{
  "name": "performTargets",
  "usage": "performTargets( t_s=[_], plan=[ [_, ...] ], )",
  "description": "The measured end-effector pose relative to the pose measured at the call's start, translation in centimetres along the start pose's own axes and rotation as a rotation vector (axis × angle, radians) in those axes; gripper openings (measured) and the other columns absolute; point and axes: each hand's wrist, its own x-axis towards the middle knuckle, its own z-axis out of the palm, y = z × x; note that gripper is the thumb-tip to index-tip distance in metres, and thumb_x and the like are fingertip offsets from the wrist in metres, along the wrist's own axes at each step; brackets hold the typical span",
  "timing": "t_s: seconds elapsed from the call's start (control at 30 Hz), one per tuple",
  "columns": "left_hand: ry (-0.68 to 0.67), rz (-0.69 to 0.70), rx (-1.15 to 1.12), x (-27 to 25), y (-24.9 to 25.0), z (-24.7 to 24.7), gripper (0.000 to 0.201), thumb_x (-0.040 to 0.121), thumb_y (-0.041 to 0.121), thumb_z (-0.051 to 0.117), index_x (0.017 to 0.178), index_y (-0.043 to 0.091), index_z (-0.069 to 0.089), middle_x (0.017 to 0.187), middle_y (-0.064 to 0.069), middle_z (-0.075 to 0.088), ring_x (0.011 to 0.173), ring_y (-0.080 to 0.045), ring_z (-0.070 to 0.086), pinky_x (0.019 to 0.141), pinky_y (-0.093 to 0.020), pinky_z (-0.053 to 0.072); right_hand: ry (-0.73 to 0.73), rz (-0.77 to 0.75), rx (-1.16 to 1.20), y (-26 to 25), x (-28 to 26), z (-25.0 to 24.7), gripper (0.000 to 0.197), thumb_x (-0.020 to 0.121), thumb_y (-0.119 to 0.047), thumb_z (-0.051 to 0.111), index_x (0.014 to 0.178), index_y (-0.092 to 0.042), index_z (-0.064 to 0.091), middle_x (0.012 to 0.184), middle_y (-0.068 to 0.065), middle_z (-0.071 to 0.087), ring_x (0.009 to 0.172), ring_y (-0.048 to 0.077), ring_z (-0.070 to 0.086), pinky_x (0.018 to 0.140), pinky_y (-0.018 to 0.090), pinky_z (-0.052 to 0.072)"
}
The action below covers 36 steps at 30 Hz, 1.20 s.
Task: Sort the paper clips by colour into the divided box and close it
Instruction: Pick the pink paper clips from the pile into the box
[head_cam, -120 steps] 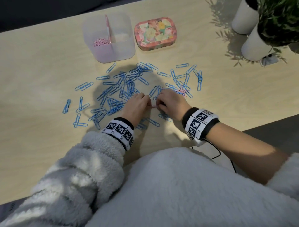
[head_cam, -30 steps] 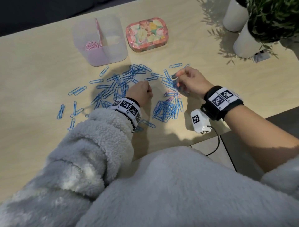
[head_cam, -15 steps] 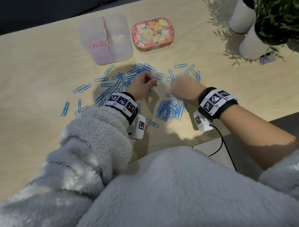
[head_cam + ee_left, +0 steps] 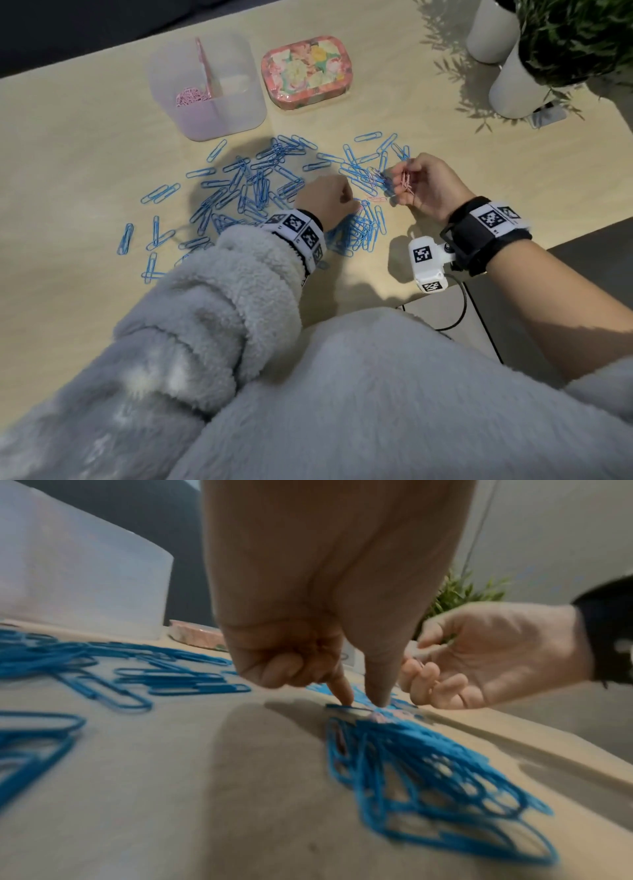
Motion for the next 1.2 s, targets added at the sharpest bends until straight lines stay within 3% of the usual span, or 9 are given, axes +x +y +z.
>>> performTargets(
  t_s=[0.1,0.23,0.33,0.53,0.73,0.83,0.9,1.03,1.2],
  plan=[
    [0.075,0.027,0.085,-0.2,0.5,0.7,0.022,0.084,0.034,0.061,0.098,0.017,0.060,0.107,-0.005,0.063,0.102,-0.024,0.058,0.079,-0.031,0.042,0.063,-0.065,-0.285,1.3,0.0,0.4,0.030,0.091,-0.016,0.050,0.062,-0.012,0.054,0.043,-0.006,0.054,0.034,0.007,0.043,0.036,0.014,0.031],
    [0.087,0.044,0.105,-0.5,0.6,1.0,0.022,0.087,0.031,0.058,0.104,0.017,0.057,0.109,-0.007,0.063,0.103,-0.027,0.059,0.083,-0.034,0.044,0.165,-0.244,-1.062,2.9,0.3,0.1,0.022,0.075,-0.034,0.072,0.064,-0.022,0.057,0.057,-0.005,0.057,0.059,0.016,0.053,0.064,0.027,0.042],
    [0.129,0.068,0.078,-0.8,0.1,1.1,0.022,0.089,0.029,0.055,0.106,0.015,0.053,0.105,-0.008,0.063,0.101,-0.028,0.058,0.078,-0.036,0.043,0.250,-0.288,-1.170,3.0,-0.1,0.9,0.016,0.074,-0.032,0.072,0.074,-0.024,0.059,0.064,-0.006,0.054,0.074,0.022,0.056,0.069,0.028,0.040],
    [0.107,0.129,0.177,-0.6,-0.6,1.2,0.023,0.092,0.033,0.051,0.102,0.013,0.059,0.109,-0.008,0.060,0.104,-0.029,0.057,0.083,-0.038,0.044,0.213,-0.267,-1.277,2.5,1.1,2.0,0.015,0.079,-0.025,0.060,0.081,-0.011,0.065,0.087,0.010,0.069,0.088,0.032,0.062,0.078,0.035,0.049],
    [0.110,0.094,0.117,-0.7,-1.5,0.0,0.022,0.094,0.028,0.048,0.102,0.013,0.061,0.111,-0.007,0.061,0.106,-0.026,0.056,0.081,-0.036,0.043,0.107,-0.281,-0.975,0.3,1.9,1.6,0.014,0.082,-0.014,0.061,0.068,-0.015,0.057,0.068,0.005,0.058,0.063,0.012,0.054,0.067,0.024,0.040],
    [0.111,0.026,0.020,-1.0,-2.5,-1.3,0.021,0.091,0.028,0.053,0.099,0.012,0.063,0.104,-0.010,0.064,0.101,-0.027,0.057,0.080,-0.034,0.042,0.070,-0.271,-0.732,-1.1,2.0,2.4,0.027,0.085,-0.006,0.060,0.061,-0.016,0.052,0.051,0.000,0.054,0.036,-0.001,0.044,0.043,0.017,0.039],
    [0.107,-0.042,-0.093,-1.2,-3.4,-2.3,0.021,0.090,0.026,0.055,0.099,0.010,0.065,0.095,-0.011,0.063,0.096,-0.027,0.058,0.077,-0.032,0.041,-0.032,-0.251,-0.605,-2.7,2.2,4.1,0.025,0.088,0.002,0.054,0.068,-0.014,0.053,0.045,-0.004,0.059,0.033,-0.001,0.045,0.035,0.013,0.036],
    [0.107,-0.126,-0.286,-1.8,-5.7,-3.9,0.021,0.089,0.023,0.059,0.095,0.005,0.068,0.088,-0.015,0.065,0.087,-0.026,0.060,0.071,-0.028,0.039,-0.180,-0.216,-0.445,-6.2,2.9,8.8,0.022,0.089,0.008,0.045,0.079,-0.010,0.056,0.045,-0.005,0.062,0.039,0.004,0.055,0.038,0.016,0.044],
    [0.165,-0.169,-0.302,-3.1,-8.6,-4.8,0.018,0.090,0.023,0.056,0.089,0.008,0.067,0.078,-0.008,0.062,0.075,-0.022,0.056,0.068,-0.029,0.040,-0.378,-0.086,-0.391,-9.4,4.0,17.5,0.022,0.094,-0.001,0.036,0.082,-0.010,0.052,0.073,0.006,0.056,0.050,0.009,0.060,0.050,0.018,0.053]
  ],
)
